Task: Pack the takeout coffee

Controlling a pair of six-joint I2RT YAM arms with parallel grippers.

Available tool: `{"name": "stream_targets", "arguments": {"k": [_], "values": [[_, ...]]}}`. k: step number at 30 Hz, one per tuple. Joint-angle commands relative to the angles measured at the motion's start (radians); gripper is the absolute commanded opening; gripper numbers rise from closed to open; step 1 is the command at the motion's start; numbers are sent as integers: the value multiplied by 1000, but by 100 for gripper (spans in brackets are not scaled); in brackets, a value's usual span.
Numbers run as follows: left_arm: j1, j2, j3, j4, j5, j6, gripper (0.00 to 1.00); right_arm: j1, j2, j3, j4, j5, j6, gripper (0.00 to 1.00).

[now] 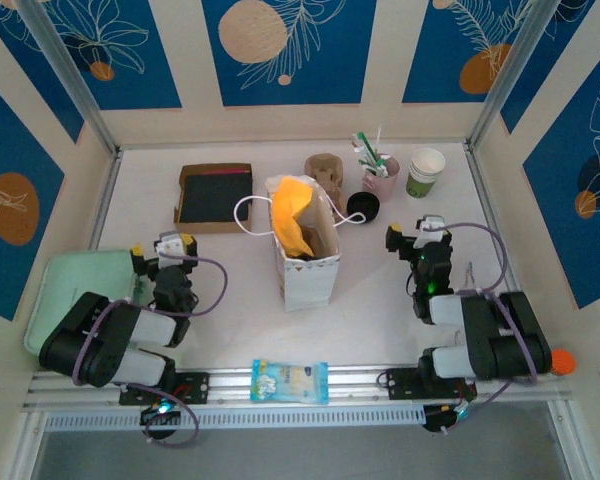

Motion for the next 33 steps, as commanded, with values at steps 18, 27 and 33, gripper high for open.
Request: {"name": "stream_targets", "arguments": {"k": [18,27,33], "values": [[63,6,-13,60,49,-76,100,74,131,39,106,-95,-105,99],[68,16,-29,60,142,-168,100,72,129,43,95,-101,-103,99],[56,149,69,59,123,-116,100,71,129,43,95,-103,-103,99]]}}
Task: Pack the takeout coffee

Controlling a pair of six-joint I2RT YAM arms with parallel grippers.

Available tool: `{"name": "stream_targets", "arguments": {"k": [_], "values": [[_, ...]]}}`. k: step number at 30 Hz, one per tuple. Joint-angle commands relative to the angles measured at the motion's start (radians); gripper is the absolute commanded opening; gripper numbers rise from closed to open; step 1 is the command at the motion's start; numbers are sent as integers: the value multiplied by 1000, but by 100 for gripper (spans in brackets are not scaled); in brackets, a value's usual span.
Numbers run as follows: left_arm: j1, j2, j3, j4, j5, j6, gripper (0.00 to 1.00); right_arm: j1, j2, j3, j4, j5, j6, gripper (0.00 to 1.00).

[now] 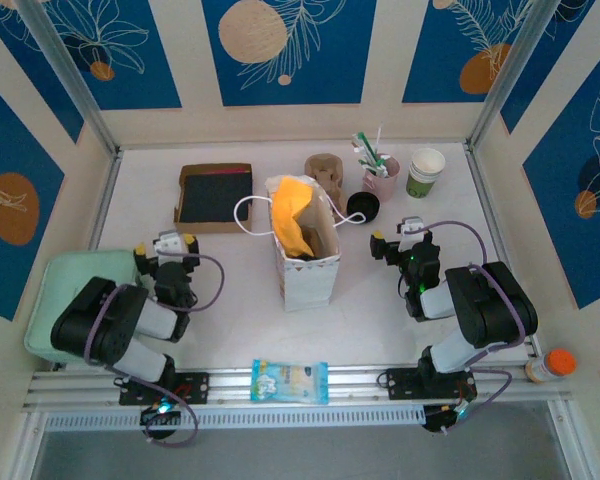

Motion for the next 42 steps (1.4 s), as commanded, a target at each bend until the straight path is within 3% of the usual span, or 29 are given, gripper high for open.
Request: {"name": "stream_targets", "arguments": {"k": [1,4,7,8,15,19,26,29,31,42], "values": [[-1,10,24,43,22,-6,100,-3,-21,19,14,-16,-21,99],[-1,8,15,43,94,13,100,-3,-21,19,14,-15,-21,99],[-11,62,35,43,313,106,100,-4,-21,21,11,-16,-21,99],[-12,72,37,43,340,111,100,-4,-21,24,4,-14,-20,99],[16,111,60,43,379,92,100,-89,-32,176,-302,-4,102,99],[34,97,86,-23,386,75,99,-75,-34,161,-274,-3,82,99],[161,44,260,-439,568,-34,99,-46,-34,135,-219,22,56,99],[179,45,265,-445,592,-43,99,-59,-28,164,-266,71,96,99],[179,45,265,-445,591,-44,99,-112,-40,170,-308,23,146,99],[178,42,259,-438,590,-42,100,-83,-31,175,-297,-1,95,99]]}}
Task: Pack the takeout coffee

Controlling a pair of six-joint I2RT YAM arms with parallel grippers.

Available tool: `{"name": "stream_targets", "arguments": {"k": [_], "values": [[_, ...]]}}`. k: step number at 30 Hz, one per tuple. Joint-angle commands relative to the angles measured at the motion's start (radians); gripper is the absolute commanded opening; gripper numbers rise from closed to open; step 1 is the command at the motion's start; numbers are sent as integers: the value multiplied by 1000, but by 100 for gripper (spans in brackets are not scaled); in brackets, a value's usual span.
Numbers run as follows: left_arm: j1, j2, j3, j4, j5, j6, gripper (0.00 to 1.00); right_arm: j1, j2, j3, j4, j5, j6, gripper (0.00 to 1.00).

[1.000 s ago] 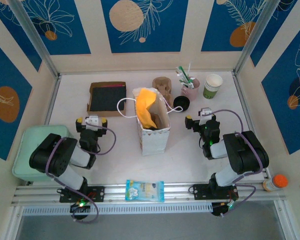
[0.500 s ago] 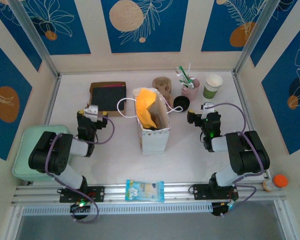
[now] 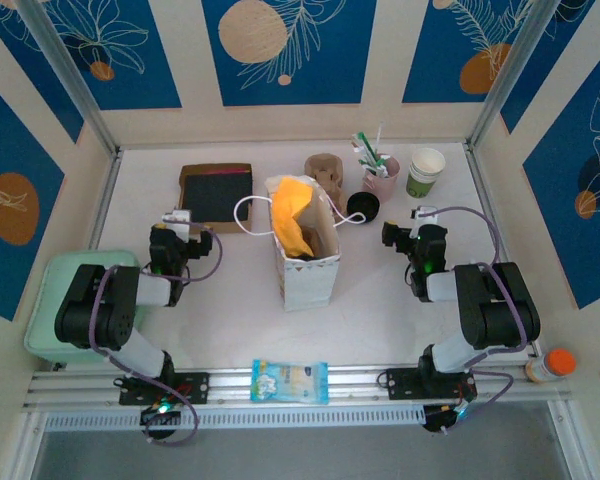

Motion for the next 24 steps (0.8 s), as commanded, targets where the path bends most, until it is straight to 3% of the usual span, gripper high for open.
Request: {"name": "stream_targets", "arguments": {"k": [1,3,24], "values": [[5,-13,2,-9,22,-15,100,2,-11,26,-2,-37,-15,99],[4,-11,7,-16,21,-16,100,-32,-16,34,-32,-108,1,99],[3,-18,-8,6,24,-14,100,-19,-16,29,-18,-89,-9,99]]}}
